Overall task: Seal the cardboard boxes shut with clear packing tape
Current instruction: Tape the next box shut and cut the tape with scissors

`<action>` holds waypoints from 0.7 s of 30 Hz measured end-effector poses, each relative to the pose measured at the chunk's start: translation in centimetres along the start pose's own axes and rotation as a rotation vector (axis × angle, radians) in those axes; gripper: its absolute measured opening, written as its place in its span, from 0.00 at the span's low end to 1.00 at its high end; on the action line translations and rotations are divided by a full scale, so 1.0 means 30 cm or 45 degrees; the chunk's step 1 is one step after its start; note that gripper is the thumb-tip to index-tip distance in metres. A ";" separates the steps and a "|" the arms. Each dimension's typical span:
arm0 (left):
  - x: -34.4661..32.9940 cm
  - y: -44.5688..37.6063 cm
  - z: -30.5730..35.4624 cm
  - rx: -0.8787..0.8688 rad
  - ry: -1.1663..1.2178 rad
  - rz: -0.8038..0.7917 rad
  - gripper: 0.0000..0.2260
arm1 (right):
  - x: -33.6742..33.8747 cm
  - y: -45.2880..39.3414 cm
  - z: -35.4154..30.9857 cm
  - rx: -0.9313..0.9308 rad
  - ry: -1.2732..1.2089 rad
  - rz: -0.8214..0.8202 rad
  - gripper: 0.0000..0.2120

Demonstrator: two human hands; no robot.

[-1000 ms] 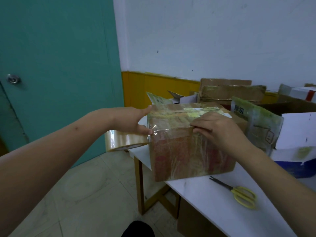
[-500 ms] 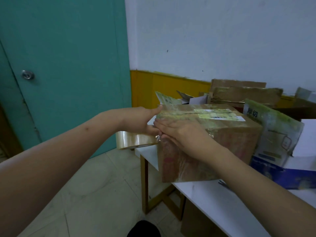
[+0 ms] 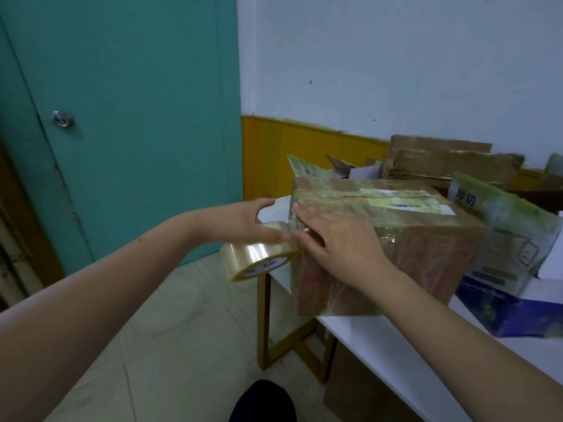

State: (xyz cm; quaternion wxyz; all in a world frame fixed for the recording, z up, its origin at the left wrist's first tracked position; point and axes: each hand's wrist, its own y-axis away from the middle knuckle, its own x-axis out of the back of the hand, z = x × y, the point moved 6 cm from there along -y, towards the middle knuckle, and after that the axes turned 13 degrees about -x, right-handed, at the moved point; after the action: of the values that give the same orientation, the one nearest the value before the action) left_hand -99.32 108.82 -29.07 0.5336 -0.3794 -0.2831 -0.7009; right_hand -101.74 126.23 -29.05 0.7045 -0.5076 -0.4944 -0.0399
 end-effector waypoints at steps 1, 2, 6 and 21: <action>-0.005 0.011 -0.004 0.052 0.014 0.014 0.50 | -0.003 -0.003 -0.003 -0.050 -0.037 0.023 0.27; -0.010 0.019 -0.009 0.107 0.032 0.033 0.48 | -0.004 -0.005 -0.006 -0.100 -0.080 0.062 0.25; -0.024 0.021 0.001 0.173 0.048 0.105 0.26 | -0.010 -0.003 -0.023 -0.189 -0.125 0.155 0.19; -0.020 -0.027 0.070 0.178 -0.345 0.266 0.23 | 0.150 0.720 0.590 -1.089 0.039 -0.230 0.01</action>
State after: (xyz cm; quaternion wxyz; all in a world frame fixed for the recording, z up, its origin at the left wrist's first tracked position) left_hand -99.52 111.03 -28.39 0.5854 -0.4597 -0.3595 -0.5629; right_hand -99.00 151.99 -40.40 0.4319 -0.7077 -0.4653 -0.3101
